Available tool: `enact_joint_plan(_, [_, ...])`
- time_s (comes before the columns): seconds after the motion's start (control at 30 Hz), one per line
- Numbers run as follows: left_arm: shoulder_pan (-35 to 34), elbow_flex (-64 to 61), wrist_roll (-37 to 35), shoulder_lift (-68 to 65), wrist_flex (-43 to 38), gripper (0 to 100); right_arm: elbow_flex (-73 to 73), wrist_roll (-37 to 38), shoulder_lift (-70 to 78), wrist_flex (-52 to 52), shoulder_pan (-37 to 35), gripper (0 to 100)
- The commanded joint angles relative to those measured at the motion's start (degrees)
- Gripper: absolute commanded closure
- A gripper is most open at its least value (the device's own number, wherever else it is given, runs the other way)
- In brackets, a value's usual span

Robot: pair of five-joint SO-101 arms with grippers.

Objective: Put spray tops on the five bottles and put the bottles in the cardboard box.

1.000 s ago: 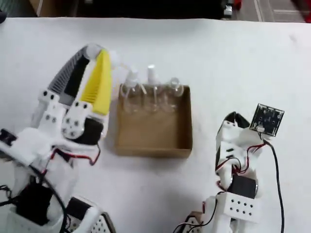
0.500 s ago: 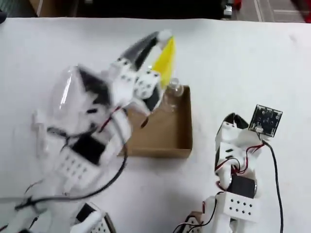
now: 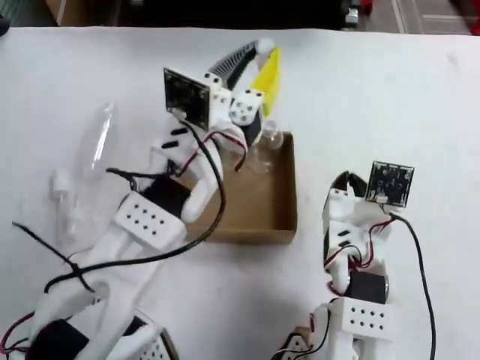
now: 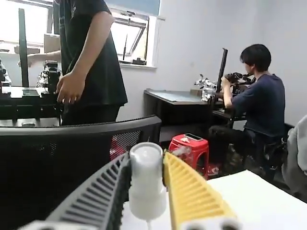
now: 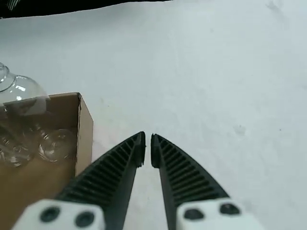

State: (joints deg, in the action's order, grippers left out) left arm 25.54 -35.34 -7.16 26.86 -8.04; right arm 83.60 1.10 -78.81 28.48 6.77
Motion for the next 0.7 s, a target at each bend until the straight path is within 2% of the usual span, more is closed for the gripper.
enact_joint_plan(0.0, [0.0,3.9,5.0,-1.4,-2.9,98,-0.5,0.8,-0.1,-1.2,-0.2,98.1])
enact_joint_plan(0.33, [0.1,-3.1,6.9,-4.3,-13.9,98,-0.5,1.1,-0.1,-1.3,-0.2,97.8])
enact_joint_plan(0.67, [0.2,-6.6,6.6,3.8,-14.2,98,-0.5,1.2,-0.1,-1.3,-0.2,97.8])
